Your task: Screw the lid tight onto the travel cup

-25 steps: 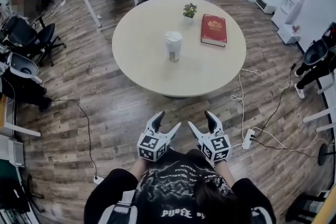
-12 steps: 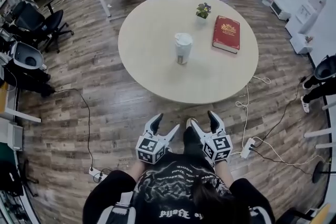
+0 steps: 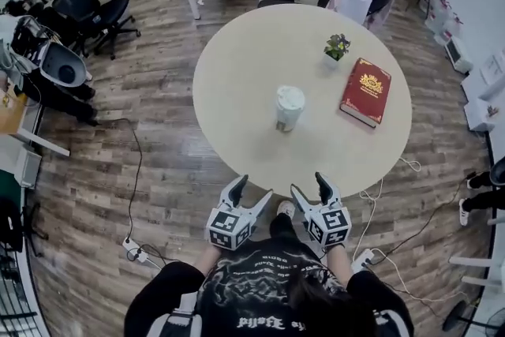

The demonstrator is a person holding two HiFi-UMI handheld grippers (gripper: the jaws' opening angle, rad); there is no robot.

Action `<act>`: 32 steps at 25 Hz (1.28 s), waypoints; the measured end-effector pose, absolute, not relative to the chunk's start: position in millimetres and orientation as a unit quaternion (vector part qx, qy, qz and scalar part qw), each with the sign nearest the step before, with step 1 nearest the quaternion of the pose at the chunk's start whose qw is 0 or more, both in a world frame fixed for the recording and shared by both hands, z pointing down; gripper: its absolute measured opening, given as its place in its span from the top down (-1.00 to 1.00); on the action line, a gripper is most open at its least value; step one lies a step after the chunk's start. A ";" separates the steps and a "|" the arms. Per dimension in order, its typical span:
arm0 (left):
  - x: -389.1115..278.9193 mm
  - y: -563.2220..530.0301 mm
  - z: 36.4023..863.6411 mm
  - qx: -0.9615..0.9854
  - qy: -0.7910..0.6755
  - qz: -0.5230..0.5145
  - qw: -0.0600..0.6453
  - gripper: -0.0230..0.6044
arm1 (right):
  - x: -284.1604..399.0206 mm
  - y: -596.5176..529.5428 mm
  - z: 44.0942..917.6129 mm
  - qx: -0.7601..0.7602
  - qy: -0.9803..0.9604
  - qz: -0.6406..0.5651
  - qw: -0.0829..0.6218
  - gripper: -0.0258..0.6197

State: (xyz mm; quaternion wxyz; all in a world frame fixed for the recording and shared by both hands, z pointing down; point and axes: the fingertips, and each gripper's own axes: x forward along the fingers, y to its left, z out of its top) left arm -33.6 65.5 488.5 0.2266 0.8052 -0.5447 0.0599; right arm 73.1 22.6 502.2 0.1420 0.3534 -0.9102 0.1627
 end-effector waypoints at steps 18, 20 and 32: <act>-11.6 -48.8 504.8 0.739 -0.630 0.055 0.231 -0.15 | 86.8 -87.1 508.4 0.247 -0.946 0.124 0.171 -0.05; -17.4 -55.0 506.1 0.733 -0.638 0.059 0.231 -0.14 | 88.5 -90.0 511.5 0.246 -0.945 0.131 0.173 -0.04; -44.0 -102.3 519.3 0.749 -0.613 0.083 0.237 -0.14 | 80.9 -120.8 517.2 0.278 -0.932 0.147 0.183 0.00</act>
